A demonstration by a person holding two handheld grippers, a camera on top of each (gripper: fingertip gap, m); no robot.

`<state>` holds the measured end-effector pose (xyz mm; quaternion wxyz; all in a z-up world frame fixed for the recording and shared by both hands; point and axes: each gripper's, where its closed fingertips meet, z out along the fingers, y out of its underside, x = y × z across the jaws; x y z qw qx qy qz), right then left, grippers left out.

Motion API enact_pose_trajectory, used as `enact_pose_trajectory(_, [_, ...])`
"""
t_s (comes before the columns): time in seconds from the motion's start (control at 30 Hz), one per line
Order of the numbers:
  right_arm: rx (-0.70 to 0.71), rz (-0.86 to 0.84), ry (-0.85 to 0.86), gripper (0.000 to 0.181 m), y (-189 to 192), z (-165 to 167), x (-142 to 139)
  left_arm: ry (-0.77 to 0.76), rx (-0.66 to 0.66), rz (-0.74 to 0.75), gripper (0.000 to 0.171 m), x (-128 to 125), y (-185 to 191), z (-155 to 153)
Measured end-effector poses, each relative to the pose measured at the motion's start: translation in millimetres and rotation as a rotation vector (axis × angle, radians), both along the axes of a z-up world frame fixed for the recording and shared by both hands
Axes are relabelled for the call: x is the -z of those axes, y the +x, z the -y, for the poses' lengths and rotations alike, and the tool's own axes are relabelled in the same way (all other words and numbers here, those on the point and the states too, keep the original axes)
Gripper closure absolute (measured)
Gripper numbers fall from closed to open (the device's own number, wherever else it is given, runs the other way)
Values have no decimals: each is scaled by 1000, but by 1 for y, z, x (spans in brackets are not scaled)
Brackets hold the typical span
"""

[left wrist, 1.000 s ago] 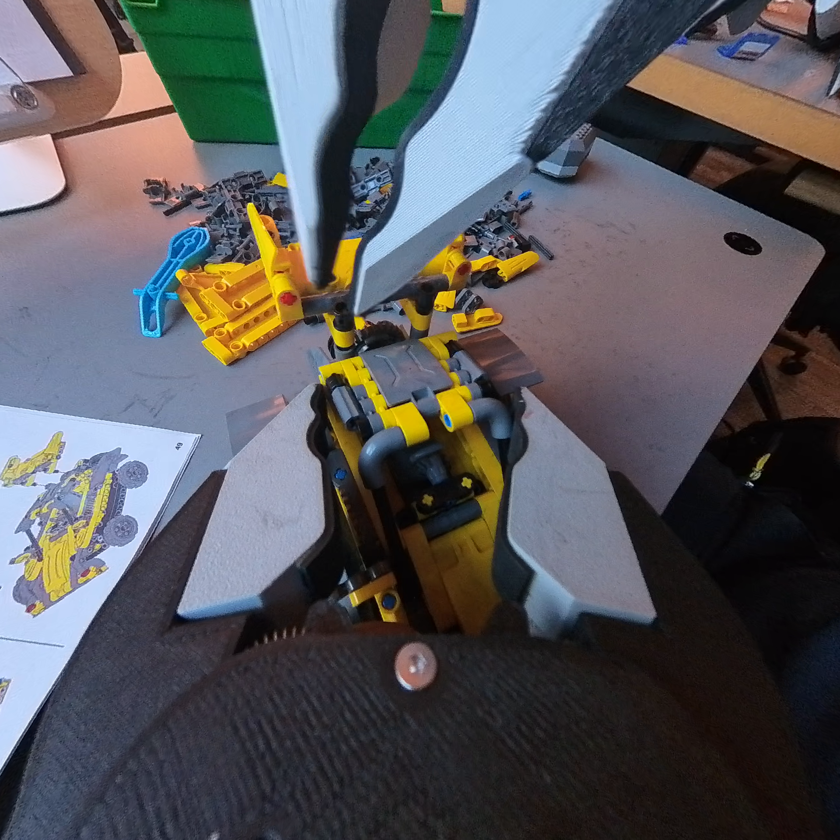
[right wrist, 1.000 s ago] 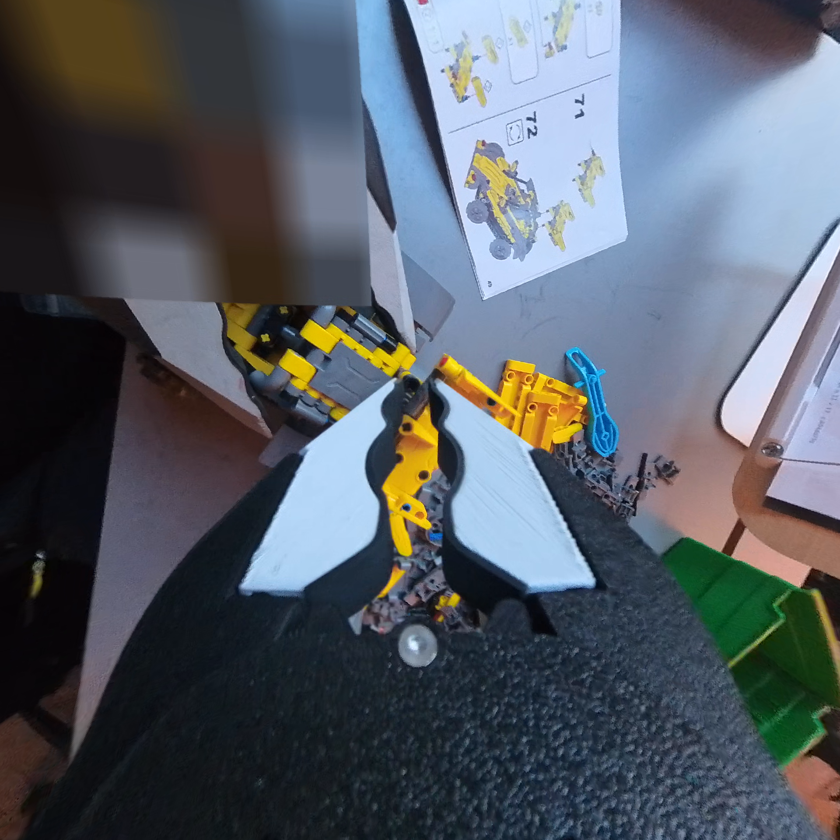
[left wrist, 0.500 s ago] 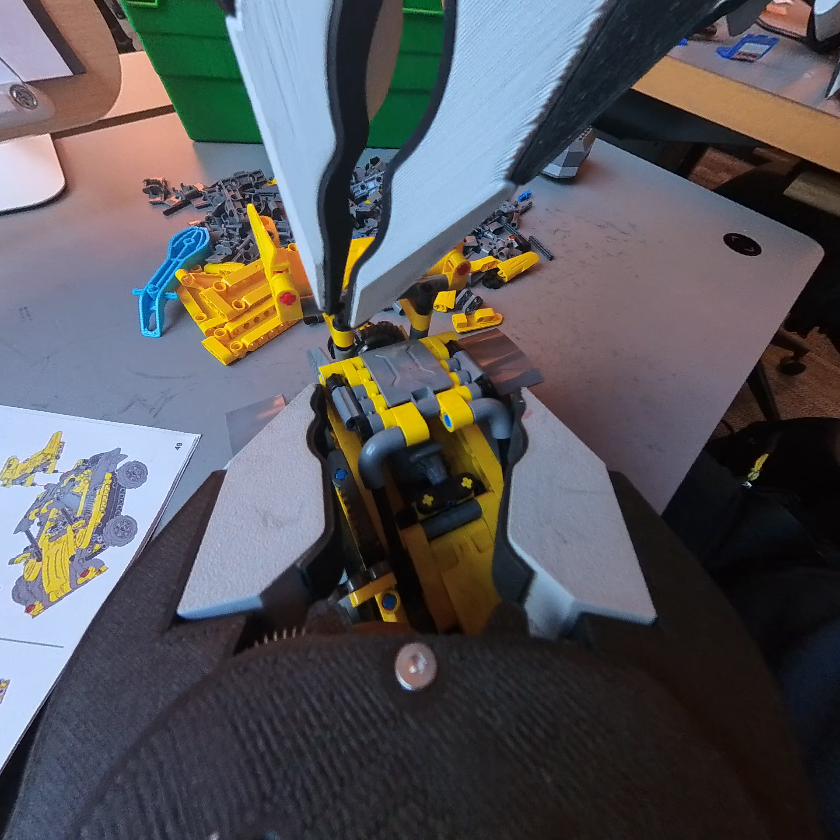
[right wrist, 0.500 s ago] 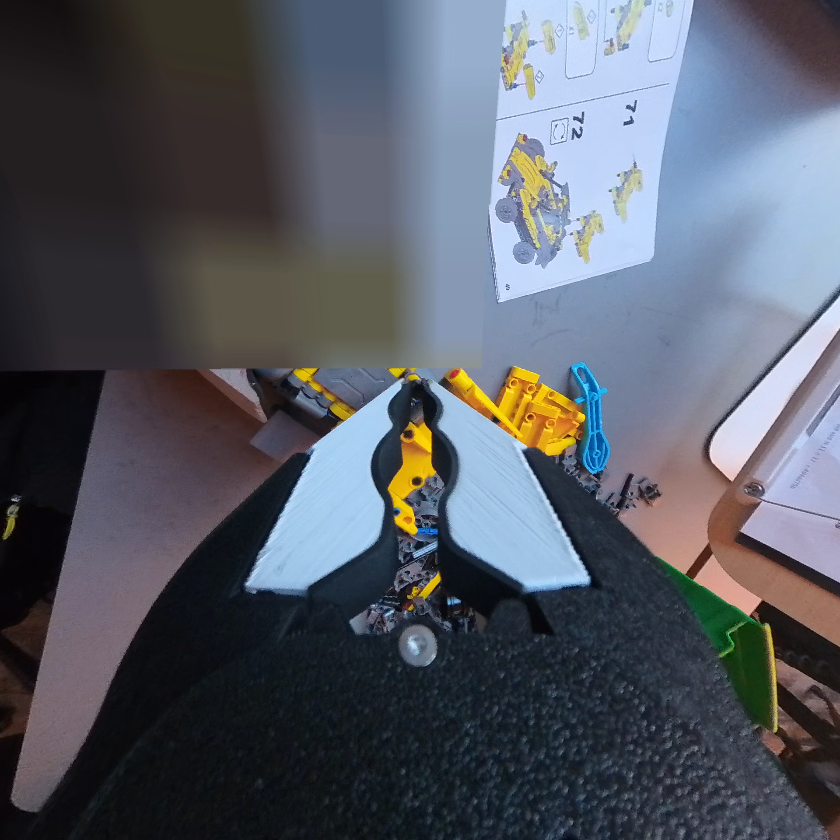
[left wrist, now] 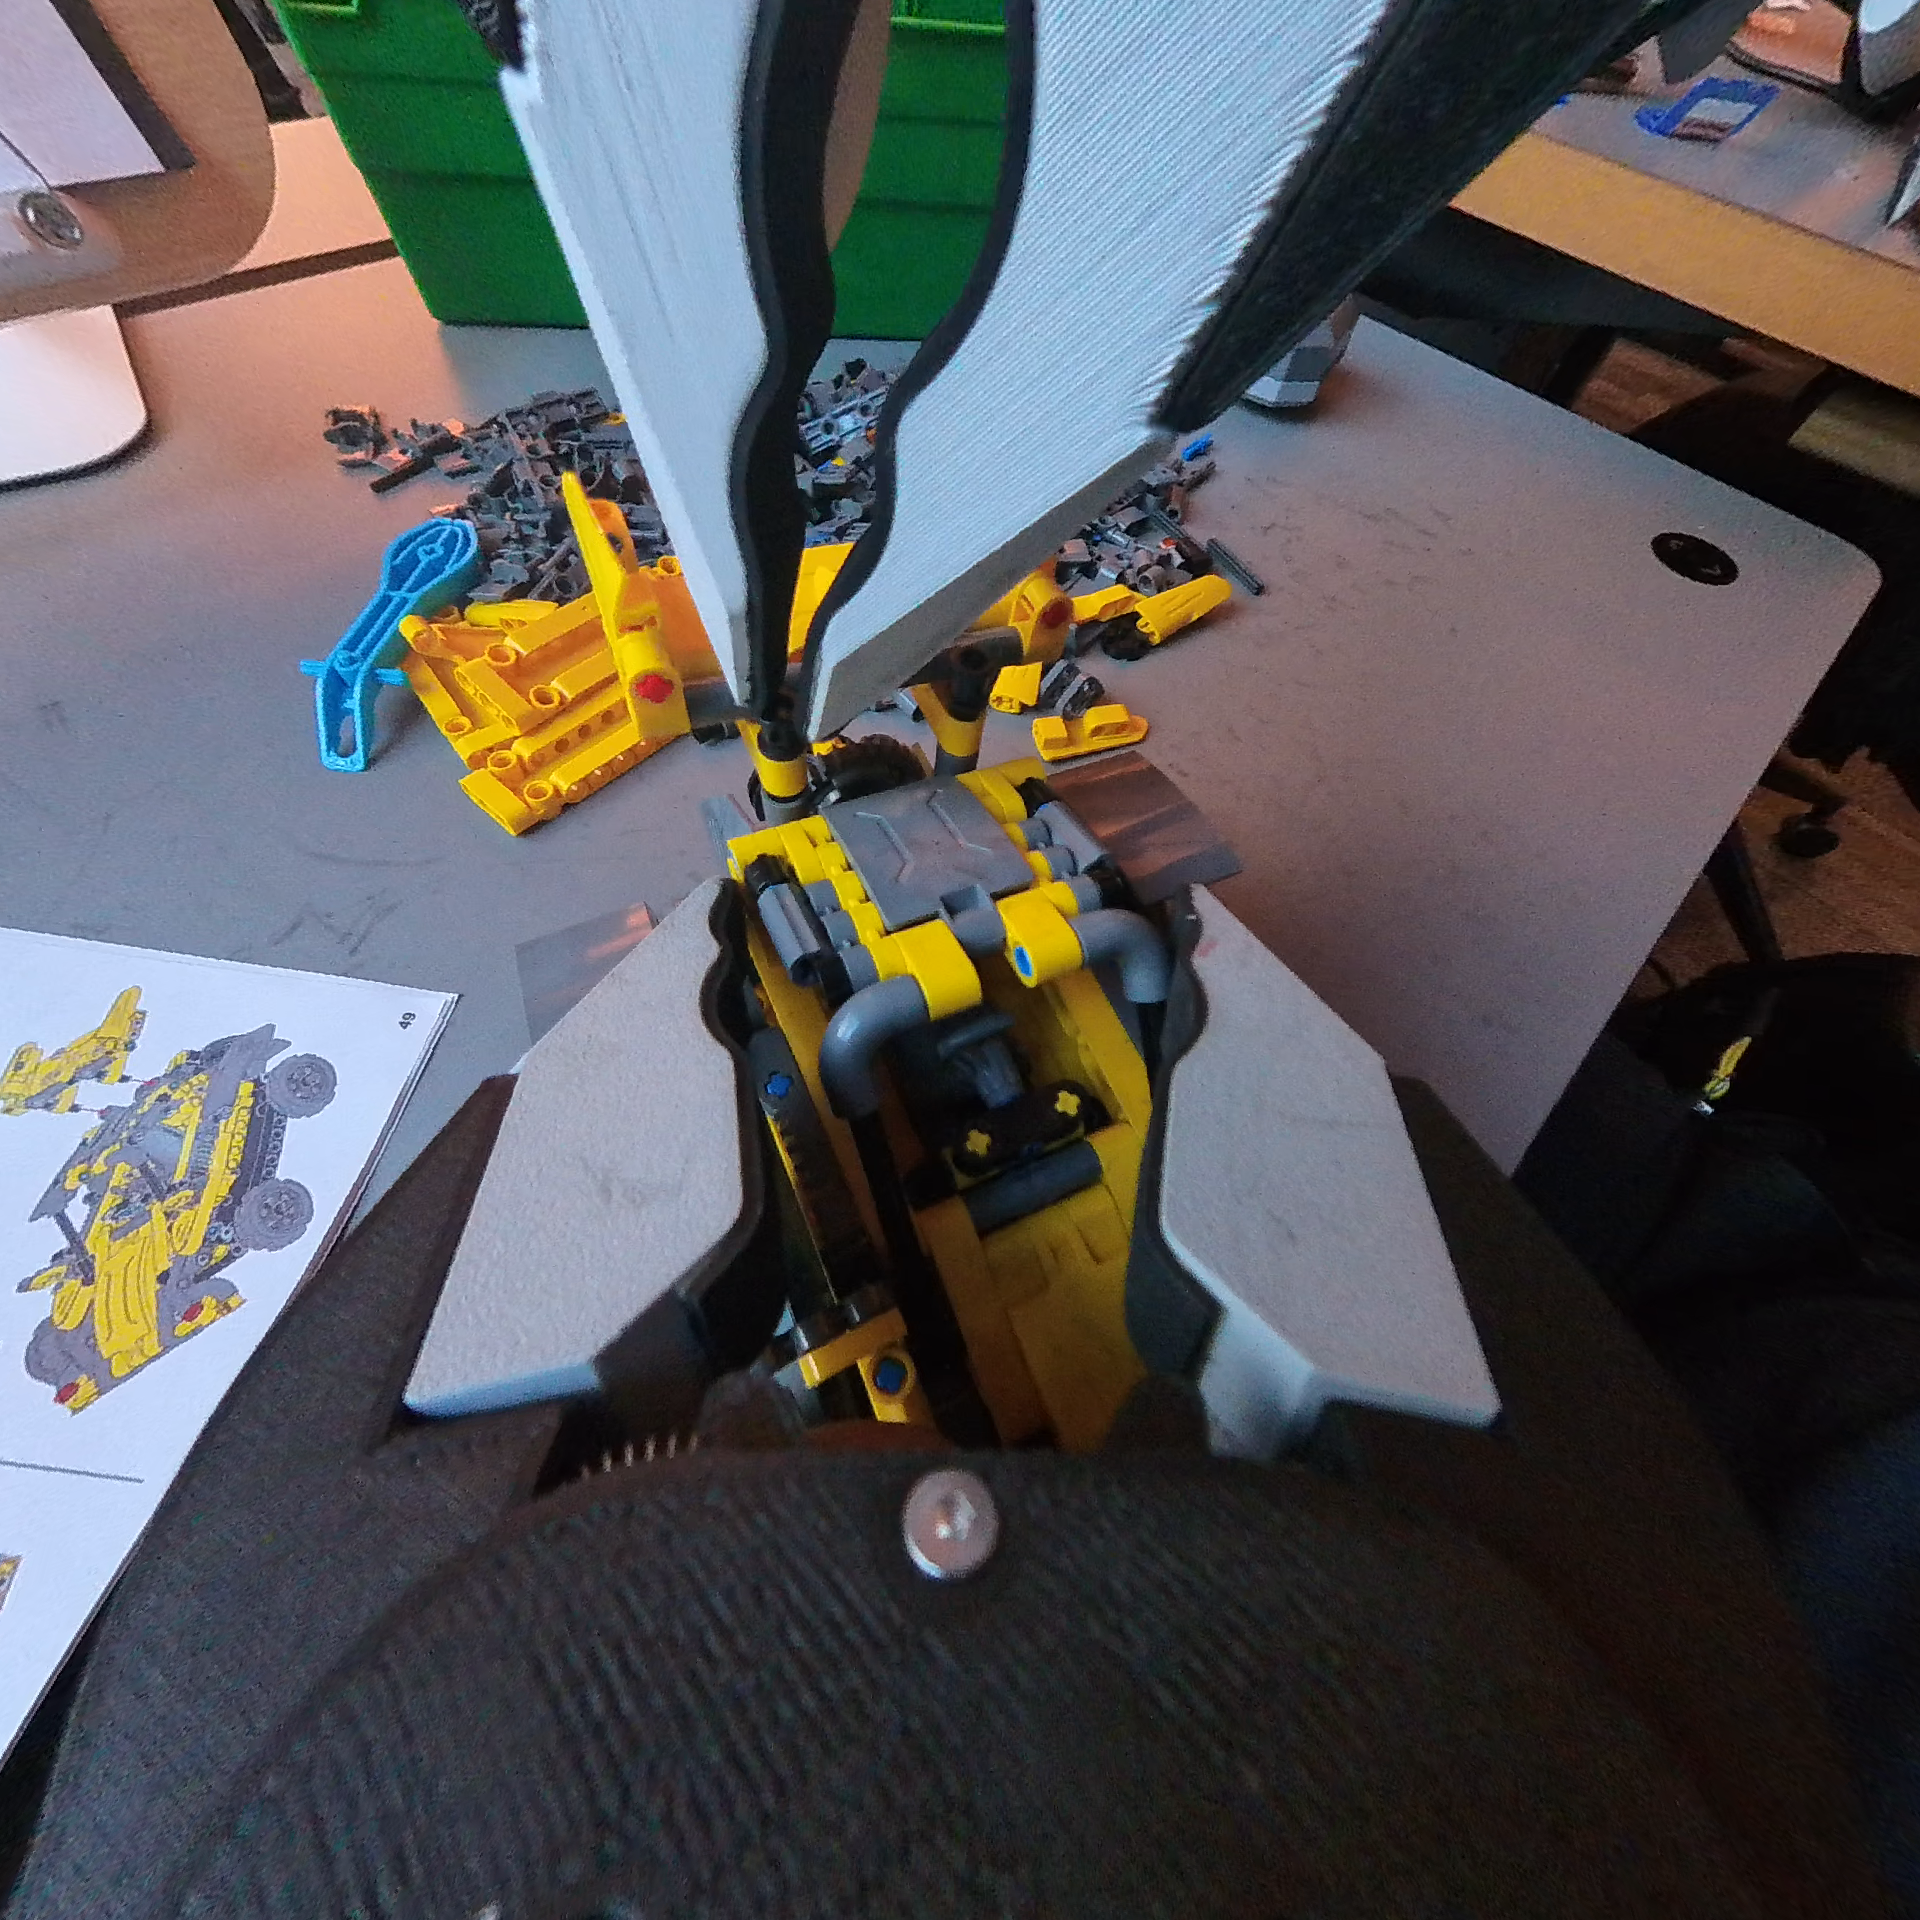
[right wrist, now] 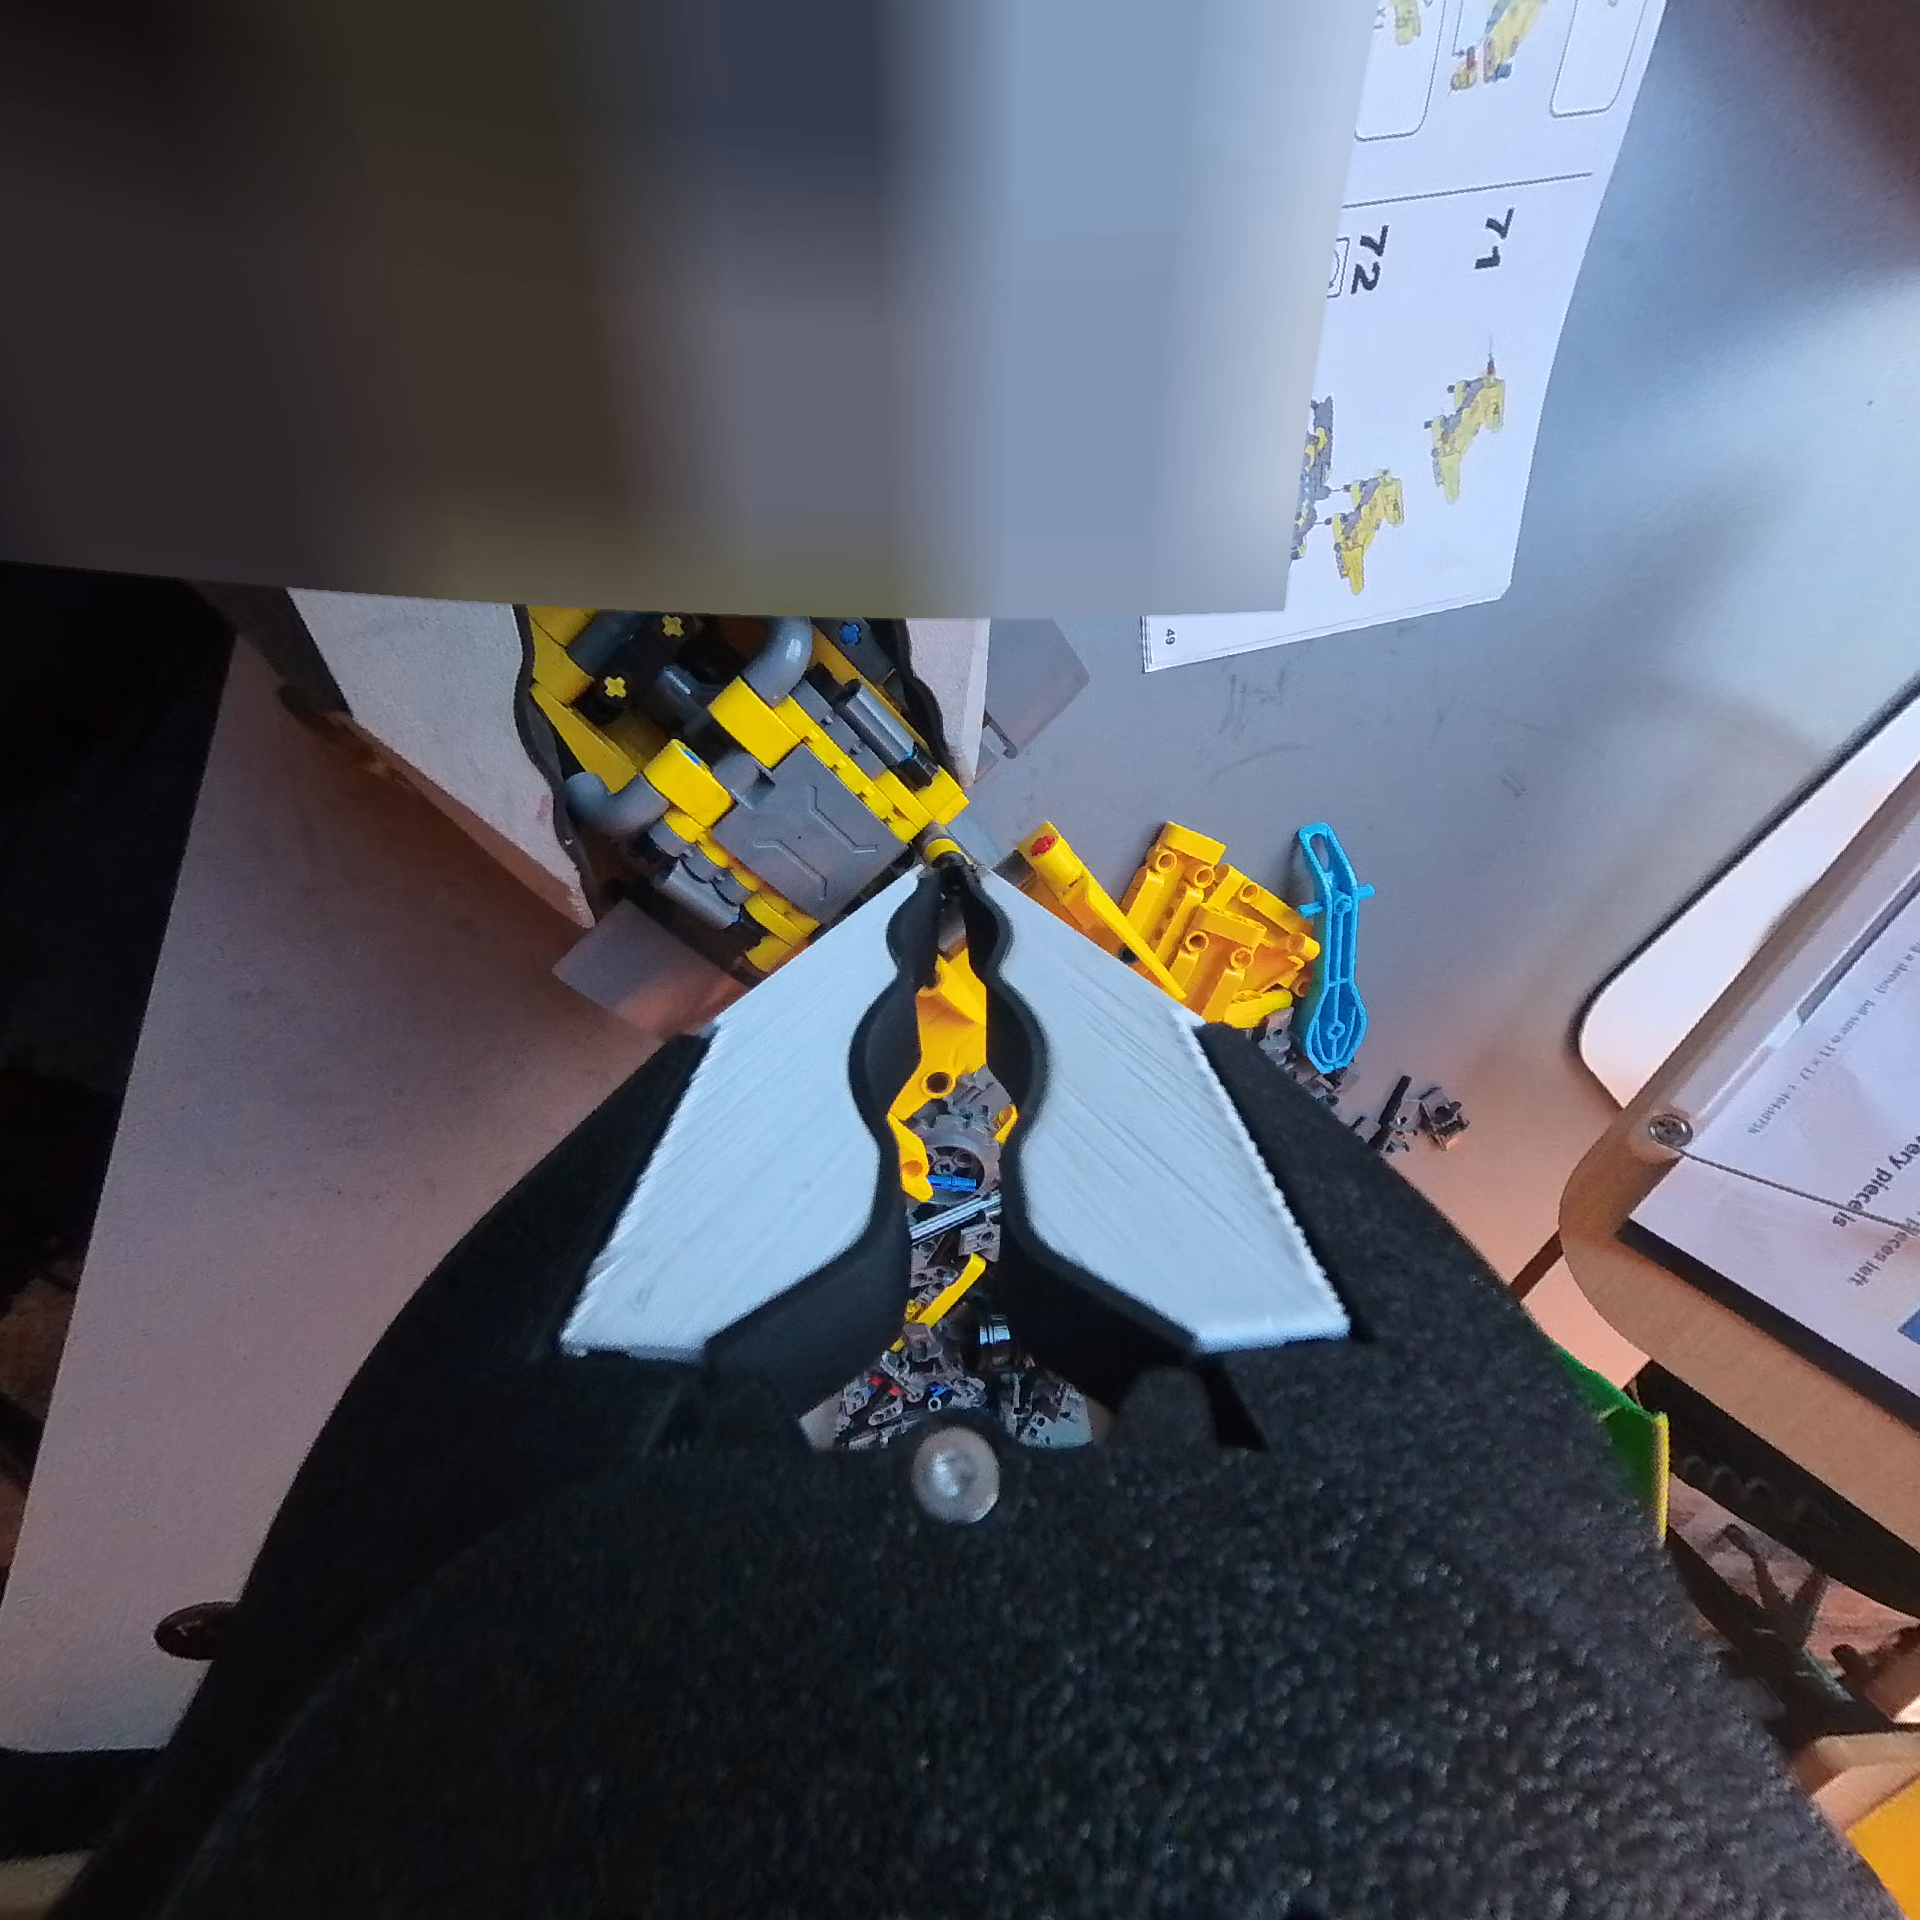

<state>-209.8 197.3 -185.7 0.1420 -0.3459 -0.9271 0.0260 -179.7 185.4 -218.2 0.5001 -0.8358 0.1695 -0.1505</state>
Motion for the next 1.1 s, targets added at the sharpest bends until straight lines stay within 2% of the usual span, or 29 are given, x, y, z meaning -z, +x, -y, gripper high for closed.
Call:
enact_pose_trajectory(0.03, [4, 0, 0, 177, 0, 0, 0, 4, 4, 2, 90, 0, 0, 0])
enact_pose_trajectory(0.17, [15, -3, -12, 177, -2, -1, 2, 2, 15, -63, 87, 3, 3, 1])
enact_pose_trajectory(0.27, [18, 10, -33, 181, -1, -1, 3, -9, -2, -55, 92, 3, 0, -1])
enact_pose_trajectory(0.43, [72, 9, -187, 181, -1, 0, 3, -4, -5, -45, 93, 3, 0, -1])
enact_pose_trajectory(0.57, [80, -41, -231, 181, -2, 4, 5, -8, -2, -37, 93, 4, 0, -1])
enact_pose_trajectory(0.8, [125, 49, -228, 181, -2, 1, 6, -18, -1, -32, 93, 4, 0, -2])
enact_pose_trajectory(0.9, [195, 57, -299, 181, -3, 2, 5, -18, -1, -32, 93, 4, 0, -1])
enact_pose_trajectory(1.03, [283, -58, -382, 181, -3, -1, -2, 4, 1, -35, 93, 2, -1, -1])
enact_pose_trajectory(1.1, [330, -172, -403, 180, -4, -7, -17, 3, 5, -36, 92, 2, -1, -1])
